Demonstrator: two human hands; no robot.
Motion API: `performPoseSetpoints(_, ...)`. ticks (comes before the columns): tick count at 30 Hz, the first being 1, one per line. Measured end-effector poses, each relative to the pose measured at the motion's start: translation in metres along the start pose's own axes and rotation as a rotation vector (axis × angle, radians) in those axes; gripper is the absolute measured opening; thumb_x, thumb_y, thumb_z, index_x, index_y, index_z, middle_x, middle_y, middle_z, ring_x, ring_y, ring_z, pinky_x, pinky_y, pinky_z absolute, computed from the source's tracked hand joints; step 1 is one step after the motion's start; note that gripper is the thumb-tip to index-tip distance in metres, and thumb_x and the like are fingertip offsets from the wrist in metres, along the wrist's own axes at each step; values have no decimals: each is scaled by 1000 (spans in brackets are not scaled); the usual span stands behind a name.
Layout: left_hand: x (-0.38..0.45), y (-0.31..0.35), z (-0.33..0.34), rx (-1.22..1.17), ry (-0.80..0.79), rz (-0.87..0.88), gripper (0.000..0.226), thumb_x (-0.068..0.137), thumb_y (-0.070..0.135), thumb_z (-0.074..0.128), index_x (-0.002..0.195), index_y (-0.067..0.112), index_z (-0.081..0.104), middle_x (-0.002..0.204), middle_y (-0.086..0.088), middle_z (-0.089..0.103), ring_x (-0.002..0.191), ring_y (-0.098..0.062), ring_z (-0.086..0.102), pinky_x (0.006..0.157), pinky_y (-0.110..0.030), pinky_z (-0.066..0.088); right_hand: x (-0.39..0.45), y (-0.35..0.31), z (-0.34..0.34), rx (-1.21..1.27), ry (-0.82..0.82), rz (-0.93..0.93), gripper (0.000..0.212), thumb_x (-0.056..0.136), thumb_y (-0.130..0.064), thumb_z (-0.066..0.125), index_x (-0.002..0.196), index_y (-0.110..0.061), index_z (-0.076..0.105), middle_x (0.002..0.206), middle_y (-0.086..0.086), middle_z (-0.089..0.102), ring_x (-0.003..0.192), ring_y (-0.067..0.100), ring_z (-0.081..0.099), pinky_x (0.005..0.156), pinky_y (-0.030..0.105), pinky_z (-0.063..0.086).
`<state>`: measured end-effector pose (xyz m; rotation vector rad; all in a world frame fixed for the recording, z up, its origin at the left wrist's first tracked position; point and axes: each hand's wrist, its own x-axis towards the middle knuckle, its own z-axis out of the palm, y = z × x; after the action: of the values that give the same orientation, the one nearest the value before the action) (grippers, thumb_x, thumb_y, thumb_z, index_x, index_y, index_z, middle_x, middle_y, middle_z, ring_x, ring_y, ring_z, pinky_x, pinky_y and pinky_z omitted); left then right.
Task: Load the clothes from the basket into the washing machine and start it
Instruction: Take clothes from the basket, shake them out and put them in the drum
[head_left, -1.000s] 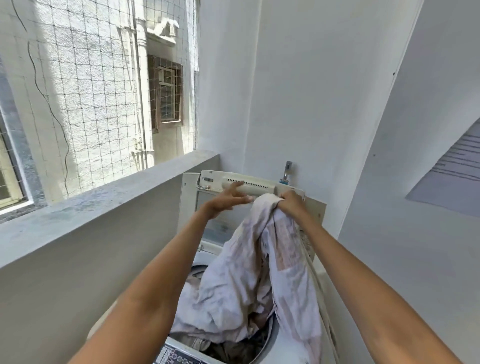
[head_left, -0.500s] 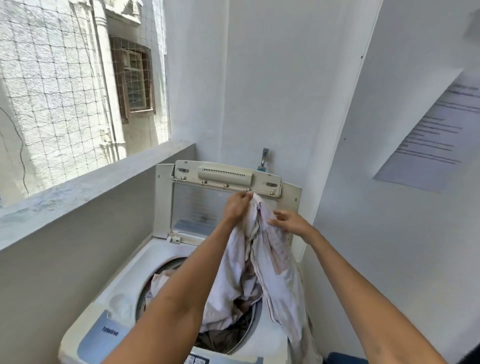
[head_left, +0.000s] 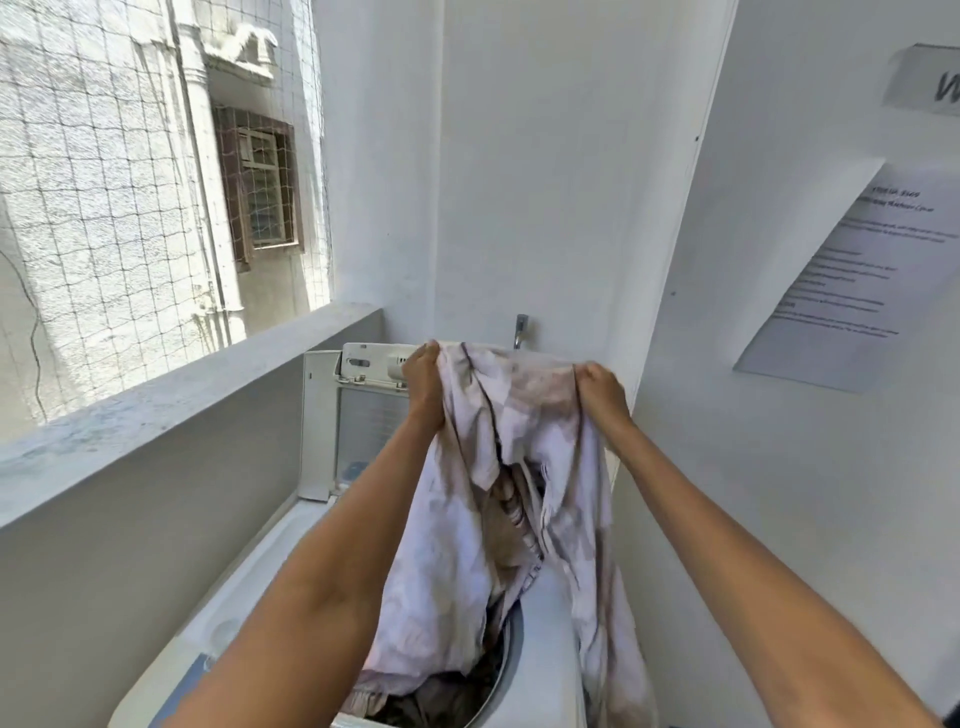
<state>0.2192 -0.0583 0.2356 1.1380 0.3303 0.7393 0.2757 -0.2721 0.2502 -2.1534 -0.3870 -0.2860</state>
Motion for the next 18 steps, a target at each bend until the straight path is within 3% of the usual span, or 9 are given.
performPoseSetpoints(2, 8, 21, -11, -128, -76, -43, 26, 79, 38, 59, 71, 12, 57, 75, -10, 55, 71, -22, 55, 76, -34, 45, 20, -50, -13, 82, 57, -120, 35, 97, -16, 37, 62, -15, 35, 72, 7, 48, 78, 19, 45, 65, 31, 26)
performPoseSetpoints(6, 11, 84, -15, -383, -284, 56, 38, 93, 32, 43, 81, 8, 69, 81, -10, 67, 80, -22, 64, 80, -33, 49, 46, -132, -29, 214, 108, -324, 33, 98, -13, 40, 65, -14, 38, 63, -2, 39, 72, 16, 41, 60, 28, 23)
performPoseSetpoints(8, 17, 111, -19, -386, -345, 68, 45, 97, 31, 36, 84, 8, 72, 81, -8, 70, 79, -19, 67, 80, -32, 49, 53, -154, -26, 284, 122, -348, 35, 99, -15, 39, 64, -16, 36, 64, -3, 40, 66, 13, 38, 57, 25, 27)
performPoseSetpoints(10, 21, 120, -33, -187, -314, 99, 36, 101, 22, 37, 86, 9, 67, 69, 0, 69, 67, -9, 66, 76, -26, 48, 58, -159, -15, 308, 114, -321, 36, 98, -17, 39, 62, -18, 36, 65, -1, 42, 68, 15, 40, 59, 27, 28)
performPoseSetpoints(12, 23, 114, -53, 164, -313, 158, 19, 98, 10, 45, 92, 12, 63, 64, 10, 66, 61, 5, 62, 69, -14, 47, 58, -149, 1, 265, 81, -270, 29, 98, -18, 39, 69, -12, 43, 73, 7, 49, 74, 19, 44, 64, 30, 27)
performPoseSetpoints(13, 21, 106, -64, 313, -332, 139, 14, 95, 9, 49, 94, 13, 63, 67, 10, 66, 63, 6, 62, 67, -13, 47, 57, -140, 10, 235, 55, -242, 26, 97, -19, 39, 73, -10, 45, 76, 10, 50, 75, 19, 44, 64, 31, 27)
performPoseSetpoints(15, 22, 83, -90, 468, -377, -76, 8, 88, 20, 55, 88, 17, 63, 69, 3, 64, 65, -7, 60, 64, -22, 45, 50, -119, 30, 176, -11, -201, 26, 96, -19, 40, 73, -10, 44, 72, 8, 48, 75, 20, 44, 63, 32, 27)
performPoseSetpoints(18, 27, 45, -117, 794, -375, -187, 16, 70, 32, 60, 79, 19, 58, 67, 3, 52, 62, -12, 46, 57, -24, 36, 39, -90, 57, 95, -104, -168, 29, 96, -16, 39, 70, -7, 49, 74, 9, 53, 82, 24, 50, 63, 31, 26)
